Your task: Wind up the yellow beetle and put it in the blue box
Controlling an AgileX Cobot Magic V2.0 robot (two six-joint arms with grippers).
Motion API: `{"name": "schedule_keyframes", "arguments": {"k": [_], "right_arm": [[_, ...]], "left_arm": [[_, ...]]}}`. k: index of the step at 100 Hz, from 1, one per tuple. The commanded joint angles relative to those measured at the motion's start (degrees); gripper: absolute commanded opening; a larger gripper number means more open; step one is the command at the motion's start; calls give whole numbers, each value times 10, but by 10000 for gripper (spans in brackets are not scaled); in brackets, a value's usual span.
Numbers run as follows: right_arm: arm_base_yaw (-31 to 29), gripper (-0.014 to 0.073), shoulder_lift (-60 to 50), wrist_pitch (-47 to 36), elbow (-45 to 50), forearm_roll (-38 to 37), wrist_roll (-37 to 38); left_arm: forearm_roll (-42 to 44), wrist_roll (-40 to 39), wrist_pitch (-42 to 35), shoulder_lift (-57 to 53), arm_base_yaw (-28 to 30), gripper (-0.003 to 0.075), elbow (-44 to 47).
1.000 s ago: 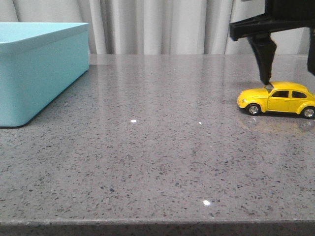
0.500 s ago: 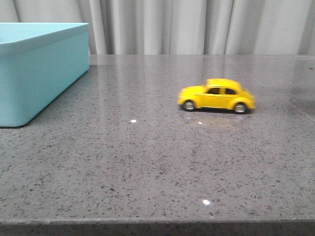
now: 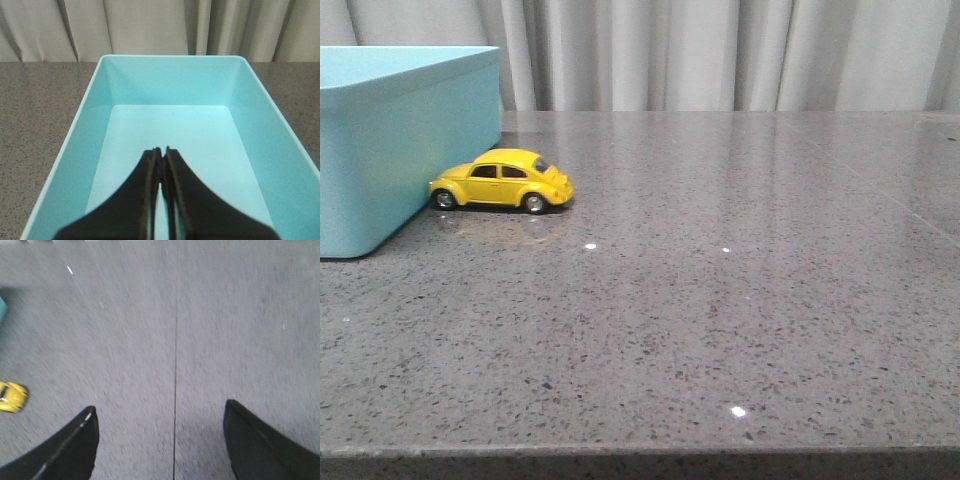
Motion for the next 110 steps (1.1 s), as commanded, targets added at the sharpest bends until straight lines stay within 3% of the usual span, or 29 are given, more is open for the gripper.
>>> {"name": "schedule_keyframes", "arguments": {"k": [1,24,33,44,56,81,110], "right_arm": [[-1,530,-49,-94,23,-12,-6],[-1,530,-128,-125,114,7,-5],[-1,530,-145,-131,139,31,-5],[-1,530,-155,-150,165,65,-5],[-1,530,-156,-156,175,72,-6],[-1,530,-156,-160,175,72,-6],[-1,530,-156,-160,175,72,-6]], "left_arm": [[-2,7,5,24,-5,-18,-56],[-37,137,55,99,-65,20,-152],[-38,171,68,134,-105,130,-190],[-38,194,76,186,-156,352,-242],[-38,222,99,243,-197,494,-300],[-38,346,209,372,-255,503,-427],[-39,464,333,488,-273,503,-510]]}}
